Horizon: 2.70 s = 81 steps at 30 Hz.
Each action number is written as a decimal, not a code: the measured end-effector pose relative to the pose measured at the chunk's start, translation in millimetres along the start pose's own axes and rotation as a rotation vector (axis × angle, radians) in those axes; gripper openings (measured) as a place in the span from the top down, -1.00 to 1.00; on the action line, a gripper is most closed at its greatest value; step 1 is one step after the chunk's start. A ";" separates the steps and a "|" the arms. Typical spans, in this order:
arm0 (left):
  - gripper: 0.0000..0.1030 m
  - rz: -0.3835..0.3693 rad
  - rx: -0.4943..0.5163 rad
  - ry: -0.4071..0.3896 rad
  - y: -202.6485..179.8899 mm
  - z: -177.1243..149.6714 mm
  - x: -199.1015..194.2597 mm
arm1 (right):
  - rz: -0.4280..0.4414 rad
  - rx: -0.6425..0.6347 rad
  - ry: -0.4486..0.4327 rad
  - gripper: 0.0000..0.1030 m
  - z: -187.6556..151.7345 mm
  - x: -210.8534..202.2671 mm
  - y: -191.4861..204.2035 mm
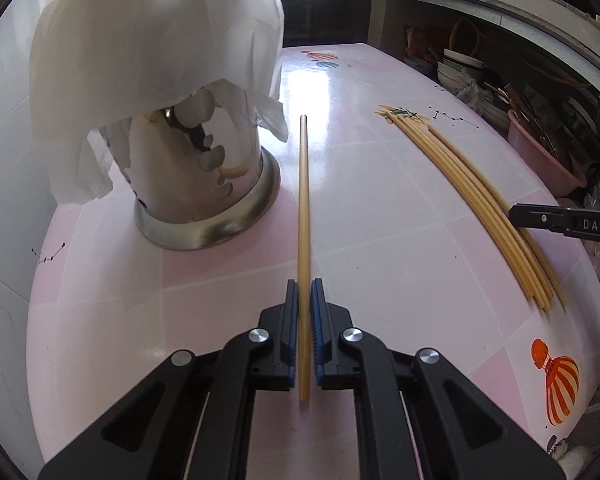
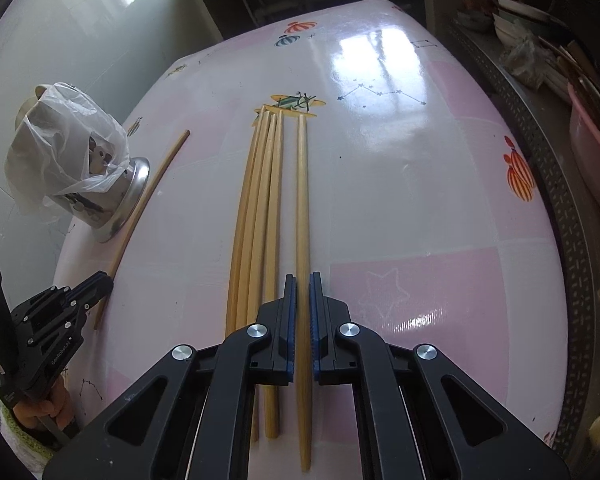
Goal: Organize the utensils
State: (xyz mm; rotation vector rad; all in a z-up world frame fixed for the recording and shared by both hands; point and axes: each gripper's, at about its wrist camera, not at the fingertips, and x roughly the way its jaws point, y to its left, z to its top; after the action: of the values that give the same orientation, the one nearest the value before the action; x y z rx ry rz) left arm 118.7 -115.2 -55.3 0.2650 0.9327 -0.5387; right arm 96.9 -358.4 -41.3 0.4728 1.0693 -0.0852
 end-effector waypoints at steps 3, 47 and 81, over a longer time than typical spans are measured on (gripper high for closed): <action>0.89 -0.019 -0.062 0.024 5.7 -10.4 -9.4 | -0.006 0.018 0.006 0.91 -12.8 -7.4 -1.2; 0.46 0.055 -0.092 0.100 -3.4 32.6 18.2 | 0.134 0.015 0.029 0.64 -22.9 -26.2 -18.0; 0.88 0.013 -0.196 0.060 13.4 -25.6 -22.7 | -0.059 -0.130 0.022 0.88 30.2 18.3 17.7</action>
State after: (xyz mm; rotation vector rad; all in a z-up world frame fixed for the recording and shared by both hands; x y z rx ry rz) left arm 97.5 -85.4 -51.6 0.1111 1.0342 -0.4260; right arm 135.8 -352.1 -39.3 0.3255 1.1029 -0.0628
